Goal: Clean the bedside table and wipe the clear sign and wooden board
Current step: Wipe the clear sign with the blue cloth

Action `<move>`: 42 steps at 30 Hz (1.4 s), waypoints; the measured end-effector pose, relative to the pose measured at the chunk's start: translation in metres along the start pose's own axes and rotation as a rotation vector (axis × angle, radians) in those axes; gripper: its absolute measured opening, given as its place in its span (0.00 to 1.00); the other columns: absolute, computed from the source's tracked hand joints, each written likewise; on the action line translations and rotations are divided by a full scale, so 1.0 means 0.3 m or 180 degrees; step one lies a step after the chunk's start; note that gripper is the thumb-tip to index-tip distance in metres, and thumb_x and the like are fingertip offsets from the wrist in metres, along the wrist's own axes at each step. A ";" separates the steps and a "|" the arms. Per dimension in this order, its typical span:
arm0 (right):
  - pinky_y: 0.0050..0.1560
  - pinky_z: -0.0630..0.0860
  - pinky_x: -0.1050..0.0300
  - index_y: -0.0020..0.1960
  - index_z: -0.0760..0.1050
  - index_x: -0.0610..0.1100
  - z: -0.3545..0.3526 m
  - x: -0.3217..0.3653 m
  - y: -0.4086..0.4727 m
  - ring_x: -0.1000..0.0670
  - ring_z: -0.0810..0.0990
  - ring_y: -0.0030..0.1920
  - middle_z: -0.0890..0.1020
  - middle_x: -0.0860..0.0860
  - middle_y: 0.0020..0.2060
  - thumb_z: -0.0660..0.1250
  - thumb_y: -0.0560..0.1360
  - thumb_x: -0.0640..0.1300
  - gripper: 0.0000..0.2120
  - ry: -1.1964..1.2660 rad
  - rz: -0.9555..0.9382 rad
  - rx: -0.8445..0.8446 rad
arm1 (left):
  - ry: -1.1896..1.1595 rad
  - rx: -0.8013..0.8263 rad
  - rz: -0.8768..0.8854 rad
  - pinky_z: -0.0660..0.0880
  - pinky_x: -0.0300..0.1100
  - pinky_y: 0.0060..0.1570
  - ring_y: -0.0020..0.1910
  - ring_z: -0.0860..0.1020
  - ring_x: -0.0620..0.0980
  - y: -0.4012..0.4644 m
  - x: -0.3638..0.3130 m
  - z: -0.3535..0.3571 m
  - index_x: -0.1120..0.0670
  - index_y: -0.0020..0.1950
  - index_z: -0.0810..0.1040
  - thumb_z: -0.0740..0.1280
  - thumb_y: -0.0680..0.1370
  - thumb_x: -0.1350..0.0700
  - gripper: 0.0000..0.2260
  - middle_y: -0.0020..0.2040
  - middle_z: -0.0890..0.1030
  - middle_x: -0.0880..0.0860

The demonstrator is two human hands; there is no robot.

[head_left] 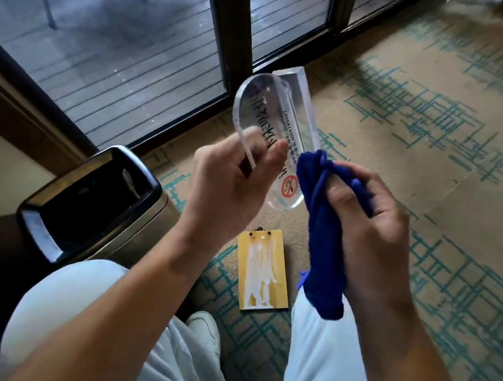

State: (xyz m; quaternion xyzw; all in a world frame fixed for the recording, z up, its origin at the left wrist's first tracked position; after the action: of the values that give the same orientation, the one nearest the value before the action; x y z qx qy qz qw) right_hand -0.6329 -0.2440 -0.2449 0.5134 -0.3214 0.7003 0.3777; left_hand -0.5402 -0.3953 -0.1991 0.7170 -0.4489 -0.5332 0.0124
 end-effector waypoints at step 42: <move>0.50 0.78 0.59 0.54 0.81 0.53 0.111 0.015 0.111 0.56 0.82 0.47 0.84 0.56 0.46 0.73 0.74 0.46 0.10 -0.2252 -0.1508 0.0440 | -0.1638 -0.0327 -0.2695 0.71 0.41 0.30 0.24 0.71 0.46 0.051 0.250 -0.095 0.54 0.41 0.79 0.67 0.81 0.55 0.09 0.27 0.76 0.50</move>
State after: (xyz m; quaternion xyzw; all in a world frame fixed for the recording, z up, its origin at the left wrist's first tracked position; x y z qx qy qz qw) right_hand -0.6464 -0.2881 -0.2338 0.8057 -0.2567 0.3949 0.3593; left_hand -0.5255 -0.4669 -0.2357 0.6799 -0.0801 -0.6725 -0.2810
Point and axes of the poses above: each hand's wrist, its own y-axis towards the middle knuckle, its own z-axis out of the palm, x = y × z, the point moved 7 cm from there along y, towards the middle knuckle
